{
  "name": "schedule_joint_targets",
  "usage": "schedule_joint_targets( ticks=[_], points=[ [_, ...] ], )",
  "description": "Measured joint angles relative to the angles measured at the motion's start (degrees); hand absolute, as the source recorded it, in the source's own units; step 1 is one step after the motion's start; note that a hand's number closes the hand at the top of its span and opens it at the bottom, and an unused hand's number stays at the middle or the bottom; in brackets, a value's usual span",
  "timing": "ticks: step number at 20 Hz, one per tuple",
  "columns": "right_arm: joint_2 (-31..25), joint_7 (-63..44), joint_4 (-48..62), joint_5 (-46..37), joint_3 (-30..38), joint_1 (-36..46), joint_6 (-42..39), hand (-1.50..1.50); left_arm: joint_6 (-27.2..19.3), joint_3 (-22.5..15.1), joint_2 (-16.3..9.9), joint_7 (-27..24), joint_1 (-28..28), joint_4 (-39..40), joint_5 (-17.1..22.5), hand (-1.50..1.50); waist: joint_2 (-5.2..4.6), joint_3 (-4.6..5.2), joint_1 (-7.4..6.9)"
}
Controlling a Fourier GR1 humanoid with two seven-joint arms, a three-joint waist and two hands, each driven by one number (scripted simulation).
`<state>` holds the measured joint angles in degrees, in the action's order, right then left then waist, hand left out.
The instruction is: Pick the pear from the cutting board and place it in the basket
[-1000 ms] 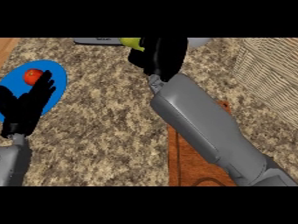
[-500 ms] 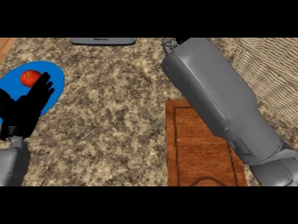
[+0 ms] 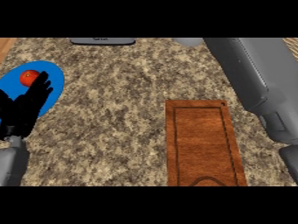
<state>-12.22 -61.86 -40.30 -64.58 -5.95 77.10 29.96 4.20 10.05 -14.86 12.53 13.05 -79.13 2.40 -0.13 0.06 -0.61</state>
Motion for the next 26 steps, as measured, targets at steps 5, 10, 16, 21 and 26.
schedule_joint_targets(
  ticks=[5,10,16,21,26],
  points=[
    [-3.9,1.5,-0.5,-0.4,2.8,-3.3,-0.3,1.50,0.1,0.1,0.1,0.8,-1.0,-1.3,0.4,0.00,0.16,-0.04,0.39],
    [-6.5,3.8,-2.2,0.4,4.8,-8.5,-0.3,1.50,0.0,0.0,0.4,1.4,-1.2,-1.8,0.2,0.00,0.20,-0.05,0.55],
    [-8.6,7.3,-5.3,2.6,7.7,-15.6,1.5,1.50,-0.5,-0.3,1.0,1.7,-1.3,-2.3,-0.2,0.00,0.16,-0.06,0.52],
    [-9.6,10.8,-8.3,4.8,9.9,-20.6,3.2,1.50,0.1,0.4,0.5,1.6,-0.5,-1.8,0.1,0.00,0.15,-0.06,0.53],
    [-10.8,10.0,-6.0,3.0,13.8,-23.7,8.8,-1.50,-0.1,-0.1,1.1,1.1,-0.4,-1.1,-0.4,0.00,-0.01,-0.07,0.32]
  ],
)
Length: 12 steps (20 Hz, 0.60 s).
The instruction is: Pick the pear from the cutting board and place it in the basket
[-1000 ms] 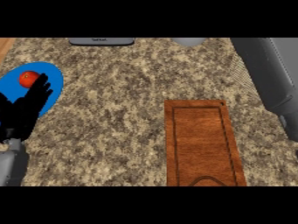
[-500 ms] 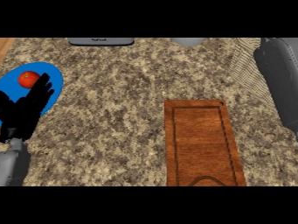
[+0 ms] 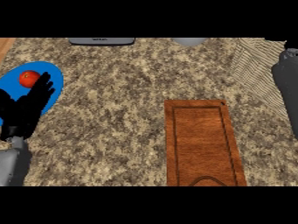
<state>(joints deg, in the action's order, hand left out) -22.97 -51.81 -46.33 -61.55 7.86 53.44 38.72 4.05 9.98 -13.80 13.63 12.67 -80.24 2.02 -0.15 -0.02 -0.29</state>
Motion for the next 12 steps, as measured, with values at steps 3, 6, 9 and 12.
schedule_joint_targets(
  ticks=[3,6,9,12],
  points=[
    [-0.3,2.8,2.9,1.0,1.6,-0.6,2.0,-1.50,0.1,0.3,-0.2,-0.4,0.9,1.0,-0.1,0.00,-0.06,0.00,-0.17],
    [-0.3,6.6,4.1,3.4,2.8,-0.5,3.5,-1.50,1.3,0.9,-1.2,0.5,-0.1,-0.6,0.8,0.00,-0.04,-0.01,-0.38],
    [-1.3,11.6,5.3,6.6,4.6,-0.1,5.4,-1.50,0.4,-0.1,-0.2,0.7,-0.4,-1.3,-0.2,0.00,-0.08,-0.03,-0.49],
    [-2.3,13.0,3.3,8.4,6.7,-0.6,7.3,-1.50,0.5,0.2,0.0,-0.4,-0.6,-0.2,-0.2,0.00,-0.01,-0.01,-0.19]
  ],
)
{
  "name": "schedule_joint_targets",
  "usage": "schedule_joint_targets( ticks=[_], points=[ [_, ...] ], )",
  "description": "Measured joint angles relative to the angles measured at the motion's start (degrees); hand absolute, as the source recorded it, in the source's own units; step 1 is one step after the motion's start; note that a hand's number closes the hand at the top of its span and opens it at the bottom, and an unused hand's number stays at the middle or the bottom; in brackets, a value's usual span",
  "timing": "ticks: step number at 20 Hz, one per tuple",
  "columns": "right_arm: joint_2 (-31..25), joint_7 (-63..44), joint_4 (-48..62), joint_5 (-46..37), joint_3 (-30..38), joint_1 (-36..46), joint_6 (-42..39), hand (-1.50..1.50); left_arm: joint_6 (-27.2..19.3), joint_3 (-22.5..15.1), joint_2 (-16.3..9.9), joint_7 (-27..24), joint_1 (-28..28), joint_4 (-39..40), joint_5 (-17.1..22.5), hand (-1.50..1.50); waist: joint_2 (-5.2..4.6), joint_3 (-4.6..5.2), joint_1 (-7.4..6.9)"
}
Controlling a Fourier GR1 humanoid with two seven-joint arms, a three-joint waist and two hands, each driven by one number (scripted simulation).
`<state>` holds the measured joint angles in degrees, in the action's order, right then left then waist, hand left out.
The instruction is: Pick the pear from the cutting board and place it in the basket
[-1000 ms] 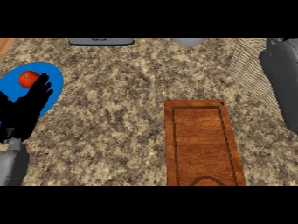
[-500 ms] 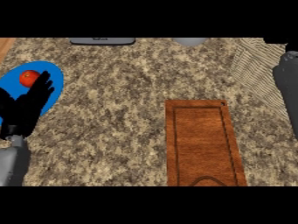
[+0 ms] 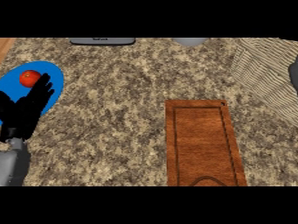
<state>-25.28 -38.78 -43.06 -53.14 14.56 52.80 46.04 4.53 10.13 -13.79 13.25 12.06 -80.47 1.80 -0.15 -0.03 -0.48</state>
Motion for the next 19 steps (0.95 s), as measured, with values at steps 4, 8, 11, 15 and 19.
schedule_joint_targets(
  ticks=[4,8,11,15,19],
  points=[
    [-0.2,0.6,-5.2,2.9,3.8,-2.4,4.3,-1.50,-0.1,0.7,-0.3,-0.9,-0.4,0.8,0.0,0.00,0.26,0.01,0.78],
    [-0.3,1.0,-14.4,7.4,7.4,-8.0,5.8,-1.50,-0.5,1.3,-0.4,0.3,-0.6,0.0,0.4,0.00,0.70,0.01,1.87],
    [-1.5,-0.2,-24.0,11.4,9.2,-14.6,3.7,-1.50,-0.5,1.5,-0.4,-0.3,-2.4,-0.9,0.4,0.00,0.90,0.03,2.44],
    [-2.1,-1.4,-37.0,18.3,10.8,-25.6,-2.4,-1.50,-0.6,1.8,-0.3,-0.3,-3.4,-1.3,0.5,0.00,1.08,0.04,3.29],
    [-1.9,-1.8,-49.9,25.4,12.9,-38.0,-8.9,-1.50,-0.8,2.2,-0.6,0.2,-3.5,-1.8,0.5,0.00,1.08,0.05,3.79]
  ],
)
